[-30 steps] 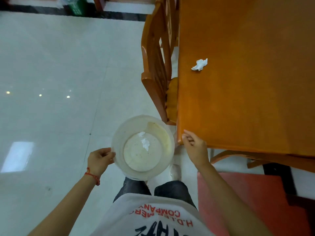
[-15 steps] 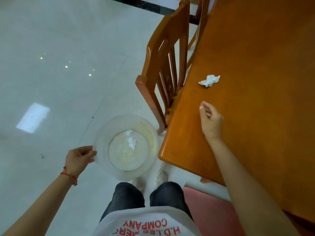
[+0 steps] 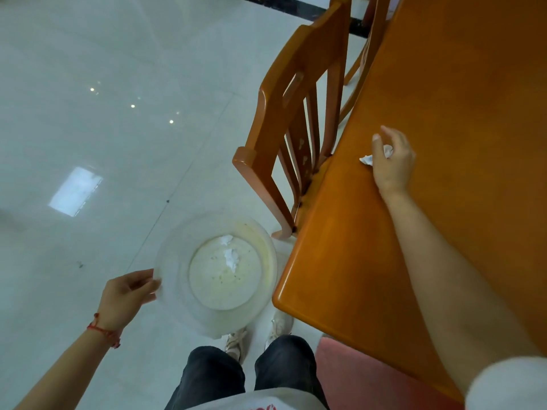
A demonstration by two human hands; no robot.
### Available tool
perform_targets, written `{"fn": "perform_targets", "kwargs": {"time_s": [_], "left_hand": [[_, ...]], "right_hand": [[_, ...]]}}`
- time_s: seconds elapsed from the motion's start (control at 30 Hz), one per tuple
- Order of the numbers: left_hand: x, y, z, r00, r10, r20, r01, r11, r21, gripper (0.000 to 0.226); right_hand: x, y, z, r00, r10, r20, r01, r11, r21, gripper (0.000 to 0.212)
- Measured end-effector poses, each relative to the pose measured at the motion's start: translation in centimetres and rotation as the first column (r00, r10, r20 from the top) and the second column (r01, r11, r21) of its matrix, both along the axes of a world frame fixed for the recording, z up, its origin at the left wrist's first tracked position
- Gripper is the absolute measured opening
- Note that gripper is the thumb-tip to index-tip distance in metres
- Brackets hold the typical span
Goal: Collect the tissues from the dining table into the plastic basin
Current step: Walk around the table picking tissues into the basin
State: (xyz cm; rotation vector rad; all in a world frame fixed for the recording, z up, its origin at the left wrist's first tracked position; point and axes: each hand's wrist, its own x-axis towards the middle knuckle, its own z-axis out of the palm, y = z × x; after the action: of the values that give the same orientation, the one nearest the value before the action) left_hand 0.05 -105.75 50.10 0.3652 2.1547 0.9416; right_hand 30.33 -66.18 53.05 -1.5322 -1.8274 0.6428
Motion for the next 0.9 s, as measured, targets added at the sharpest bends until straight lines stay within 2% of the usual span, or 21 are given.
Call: {"fn": "perform_targets", "kwargs": {"time_s": [0.2, 0.43, 0.6, 0.9], "left_hand": [[0.4, 0.4, -0.2, 1.0, 0.023, 0.011, -0.023, 1.0, 0.011, 0.023], [0.7, 0.9, -0.1, 0.999, 0.029, 0.014, -0.03, 0.999, 0.019, 0.022], [1.0, 1.2, 0.3, 1.0, -0.01, 0.005, 0.01, 1.0, 0.007, 0.023], [0.9, 1.8, 0.8, 0.999, -0.032, 0.01, 0.031, 0.999, 0.04, 0.025]], "right_hand": [[-0.4, 1.1, -2.3, 0.992, 0.09, 0.088, -0.085, 0.994, -0.069, 0.038], [0.3, -1.4, -3.8, 0.985, 0.142, 0.095, -0.132, 0.986, -0.107, 0.037], [0.5, -4.6, -3.7, 0.985, 0.156, 0.071, -0.147, 0.981, -0.124, 0.037], [-0.6, -12.7, -3.6, 0.996, 0.08, -0.049, -0.087, 0.984, -0.155, 0.032]]}}
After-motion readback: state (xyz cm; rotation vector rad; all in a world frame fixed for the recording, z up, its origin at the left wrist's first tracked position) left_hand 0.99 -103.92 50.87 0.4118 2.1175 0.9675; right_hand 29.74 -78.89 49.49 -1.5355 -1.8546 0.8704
